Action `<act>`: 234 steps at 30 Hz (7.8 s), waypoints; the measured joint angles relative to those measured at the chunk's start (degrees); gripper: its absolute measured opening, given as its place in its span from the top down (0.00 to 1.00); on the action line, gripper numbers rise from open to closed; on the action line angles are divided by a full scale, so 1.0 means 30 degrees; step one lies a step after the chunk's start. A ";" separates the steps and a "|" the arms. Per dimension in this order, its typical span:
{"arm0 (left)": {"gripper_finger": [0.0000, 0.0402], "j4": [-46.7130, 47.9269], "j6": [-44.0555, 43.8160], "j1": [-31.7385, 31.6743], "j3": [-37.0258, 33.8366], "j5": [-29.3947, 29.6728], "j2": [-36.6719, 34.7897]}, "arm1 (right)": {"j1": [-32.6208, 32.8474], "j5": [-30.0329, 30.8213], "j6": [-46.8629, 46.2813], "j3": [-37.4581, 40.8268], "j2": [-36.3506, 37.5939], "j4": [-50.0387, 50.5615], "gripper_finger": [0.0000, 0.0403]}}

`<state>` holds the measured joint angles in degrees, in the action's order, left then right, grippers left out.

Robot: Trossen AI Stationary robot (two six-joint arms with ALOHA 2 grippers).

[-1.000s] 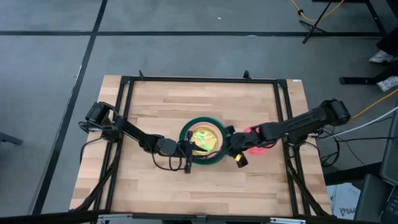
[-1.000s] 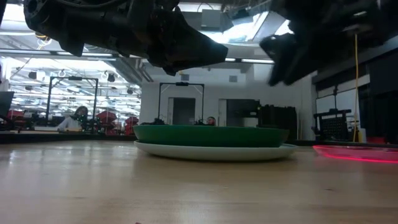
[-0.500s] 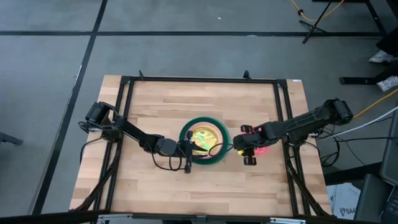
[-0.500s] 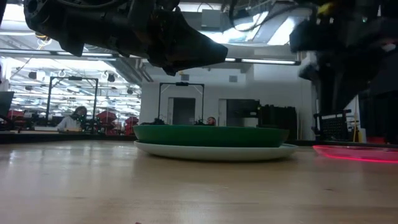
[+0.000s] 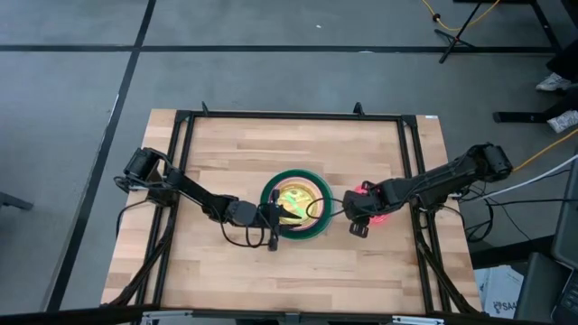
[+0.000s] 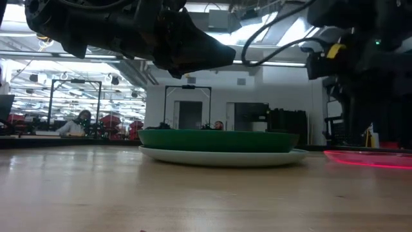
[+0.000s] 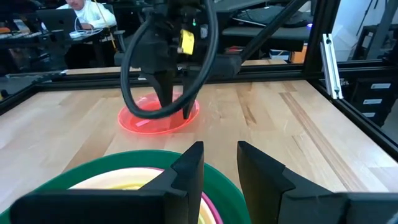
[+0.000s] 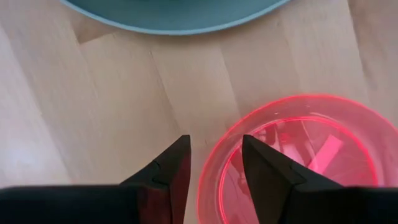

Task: Stack plastic plates
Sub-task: Stack the red plate on top of the light green plate, then return to Home Position

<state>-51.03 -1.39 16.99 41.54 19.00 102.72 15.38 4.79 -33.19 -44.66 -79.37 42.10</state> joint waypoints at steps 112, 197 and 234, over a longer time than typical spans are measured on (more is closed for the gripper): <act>0.78 -0.0202 0.3110 0.1819 0.0000 0.0013 -0.1496 | 0.0130 0.7350 1.4821 -0.4877 -0.3563 -0.1948 1.00; 0.78 0.5512 0.2338 -0.2450 -0.1523 -0.2899 -0.7222 | -0.1144 0.3121 1.2726 0.4364 1.4818 -0.8438 0.65; 0.89 1.0126 -0.0271 -0.5158 -1.3668 -0.0055 -2.7696 | -0.3388 0.2510 1.2441 1.0138 2.2819 -1.1803 0.82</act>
<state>-20.65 -2.20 1.52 0.54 18.84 19.63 5.21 12.33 4.13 -14.24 -10.92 6.69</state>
